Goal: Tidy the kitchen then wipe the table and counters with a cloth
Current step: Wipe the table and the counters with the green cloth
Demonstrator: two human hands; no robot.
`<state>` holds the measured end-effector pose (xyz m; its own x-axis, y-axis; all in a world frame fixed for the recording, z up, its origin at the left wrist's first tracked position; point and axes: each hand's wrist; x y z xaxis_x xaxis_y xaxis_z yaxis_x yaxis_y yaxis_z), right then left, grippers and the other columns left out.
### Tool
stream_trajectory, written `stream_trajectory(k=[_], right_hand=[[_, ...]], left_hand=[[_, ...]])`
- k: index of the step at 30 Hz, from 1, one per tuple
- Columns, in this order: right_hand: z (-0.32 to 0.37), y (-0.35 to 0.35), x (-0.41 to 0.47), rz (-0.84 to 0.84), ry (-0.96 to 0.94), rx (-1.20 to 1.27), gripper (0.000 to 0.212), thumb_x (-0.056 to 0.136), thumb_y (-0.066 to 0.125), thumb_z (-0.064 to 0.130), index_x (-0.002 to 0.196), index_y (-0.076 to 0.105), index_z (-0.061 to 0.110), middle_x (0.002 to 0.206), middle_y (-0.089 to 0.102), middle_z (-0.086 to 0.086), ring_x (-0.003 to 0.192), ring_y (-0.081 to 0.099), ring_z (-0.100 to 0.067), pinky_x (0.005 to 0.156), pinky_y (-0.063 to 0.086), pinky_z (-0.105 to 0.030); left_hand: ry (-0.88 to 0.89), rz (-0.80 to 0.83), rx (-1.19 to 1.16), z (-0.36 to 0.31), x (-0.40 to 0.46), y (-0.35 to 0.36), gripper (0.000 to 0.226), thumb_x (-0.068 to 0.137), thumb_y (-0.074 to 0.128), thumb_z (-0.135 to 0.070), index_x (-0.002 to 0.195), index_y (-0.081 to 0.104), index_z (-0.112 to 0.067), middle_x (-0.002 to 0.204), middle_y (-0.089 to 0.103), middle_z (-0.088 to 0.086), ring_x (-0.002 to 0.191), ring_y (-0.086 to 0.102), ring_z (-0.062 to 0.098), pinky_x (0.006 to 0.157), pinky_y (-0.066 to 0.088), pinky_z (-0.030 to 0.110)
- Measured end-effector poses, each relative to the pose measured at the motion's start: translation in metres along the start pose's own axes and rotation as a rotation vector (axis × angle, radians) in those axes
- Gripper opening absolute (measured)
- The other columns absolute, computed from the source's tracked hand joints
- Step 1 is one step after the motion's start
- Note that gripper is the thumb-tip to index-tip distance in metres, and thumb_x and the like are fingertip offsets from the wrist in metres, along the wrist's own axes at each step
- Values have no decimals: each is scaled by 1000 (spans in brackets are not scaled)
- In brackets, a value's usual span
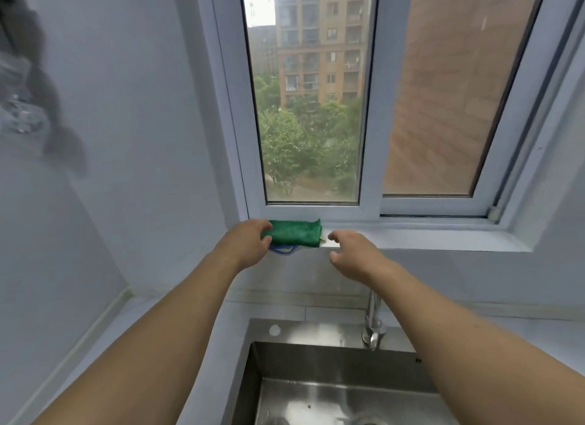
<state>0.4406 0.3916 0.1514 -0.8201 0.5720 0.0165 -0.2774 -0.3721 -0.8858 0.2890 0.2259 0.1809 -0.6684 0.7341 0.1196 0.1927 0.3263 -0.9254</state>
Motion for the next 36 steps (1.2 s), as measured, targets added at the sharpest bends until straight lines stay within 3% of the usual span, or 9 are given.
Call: stream_trajectory(k=[4,10,14,21,26,29,33,36], right_hand=[[4,23,50,11,-26,-78,47,90,48,19,137,46,16,139,49,-6,125,48,-26,103,40,-36],[-4,70,128,51,-13,-216,36,92,48,22,127,49,13,129,51,-8,116,50,-29,97,42,-38],[-9,90,161,17,-65,-287,33,90,53,24,122,51,14,120,53,-5,110,51,-26,91,42,-35],[-23,83,179,-76,-178,-282,23,89,60,24,110,67,17,109,64,-2,103,59,-26,84,43,-35],[-3,55,170,-190,-154,-252,21,93,54,26,107,69,19,102,67,-3,99,58,-28,79,42,-35],[13,30,155,-318,-180,-261,18,94,52,23,100,66,13,97,65,-7,95,56,-31,77,40,-38],[30,8,118,-377,-252,-285,17,96,50,22,102,62,11,98,63,-8,94,55,-31,80,37,-39],[38,4,73,-366,-307,-259,18,97,48,23,102,61,11,99,63,-7,93,55,-30,81,39,-39]], left_hand=[[47,64,30,29,48,19,41,98,51,-24,138,50,-18,136,55,4,119,53,22,98,42,32],[133,168,31,69,121,63,42,96,54,-24,138,50,-19,140,51,0,125,51,19,102,42,31],[231,183,109,93,150,88,33,91,58,-24,124,59,-20,123,56,-3,110,55,18,90,49,35],[289,174,4,115,184,93,18,91,60,-22,107,66,-18,107,63,-1,98,58,20,85,49,36],[224,-25,-82,96,172,68,13,98,48,-22,102,60,-21,98,63,2,84,58,22,71,51,36],[241,-128,-52,82,149,41,15,101,42,-24,106,56,-20,95,61,1,81,58,22,65,51,35],[236,-120,-63,66,103,11,16,102,38,-24,107,53,-20,94,61,2,77,57,18,64,49,32],[191,-102,-56,56,47,-6,16,102,38,-25,108,52,-20,95,63,4,79,58,19,71,53,38]])
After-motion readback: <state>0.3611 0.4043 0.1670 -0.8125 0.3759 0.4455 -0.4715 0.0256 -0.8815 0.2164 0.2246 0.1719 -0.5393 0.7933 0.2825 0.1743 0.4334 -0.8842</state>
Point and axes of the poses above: each hand's wrist, its own x-axis towards the middle knuckle, its own y-axis out of the palm, z = x × y
